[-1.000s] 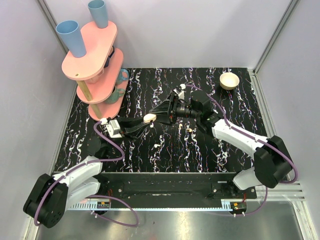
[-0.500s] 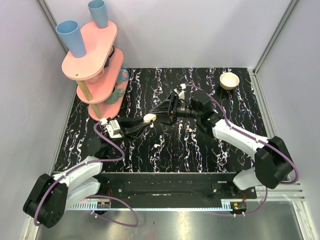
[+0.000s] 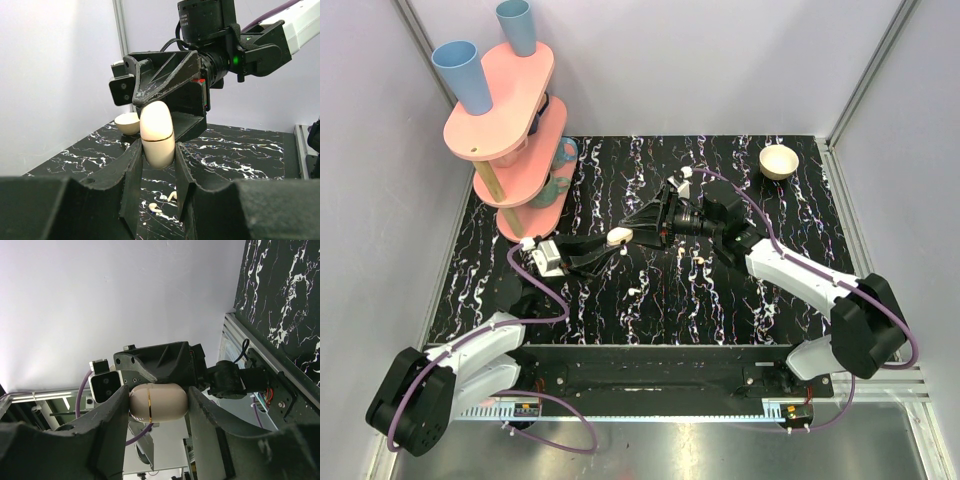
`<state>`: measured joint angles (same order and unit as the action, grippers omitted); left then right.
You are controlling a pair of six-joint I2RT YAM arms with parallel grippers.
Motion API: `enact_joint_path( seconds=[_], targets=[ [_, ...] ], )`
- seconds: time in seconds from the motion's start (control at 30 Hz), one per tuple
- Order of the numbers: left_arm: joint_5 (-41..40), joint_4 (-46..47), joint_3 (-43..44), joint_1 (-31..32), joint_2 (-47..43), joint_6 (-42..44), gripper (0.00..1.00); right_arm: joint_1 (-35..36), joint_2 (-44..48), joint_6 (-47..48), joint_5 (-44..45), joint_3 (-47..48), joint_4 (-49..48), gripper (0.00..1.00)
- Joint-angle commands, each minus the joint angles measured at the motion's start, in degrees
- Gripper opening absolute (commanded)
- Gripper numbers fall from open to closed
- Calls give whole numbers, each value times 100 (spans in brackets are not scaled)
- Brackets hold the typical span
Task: Insert the wireless bluetooth earbuds into the charging case
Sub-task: Adjust the charging case.
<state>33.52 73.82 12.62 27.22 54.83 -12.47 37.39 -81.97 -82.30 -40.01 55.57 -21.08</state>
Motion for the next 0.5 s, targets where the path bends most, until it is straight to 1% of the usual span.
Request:
enact_joint_path(
  seconds=[0.0,0.03,0.07,0.13,0.2,0.47],
  targets=[
    [-100,1012,197,11,-78,-10,17,23,261,179,-16,103,-19,31],
    [-109,977,205,11,-86,-10,20,23,278,223,19,120,51,31],
    [-117,950,214,11,-104,-19,28,14,287,276,37,138,121,31],
    [-74,827,258,11,-121,-45,29,32,322,469,107,217,385,31],
    [-56,757,293,11,-113,-98,31,49,340,644,169,287,612,31],
    [32,712,364,11,-69,-159,33,137,331,1014,380,428,1053,31]
  ],
)
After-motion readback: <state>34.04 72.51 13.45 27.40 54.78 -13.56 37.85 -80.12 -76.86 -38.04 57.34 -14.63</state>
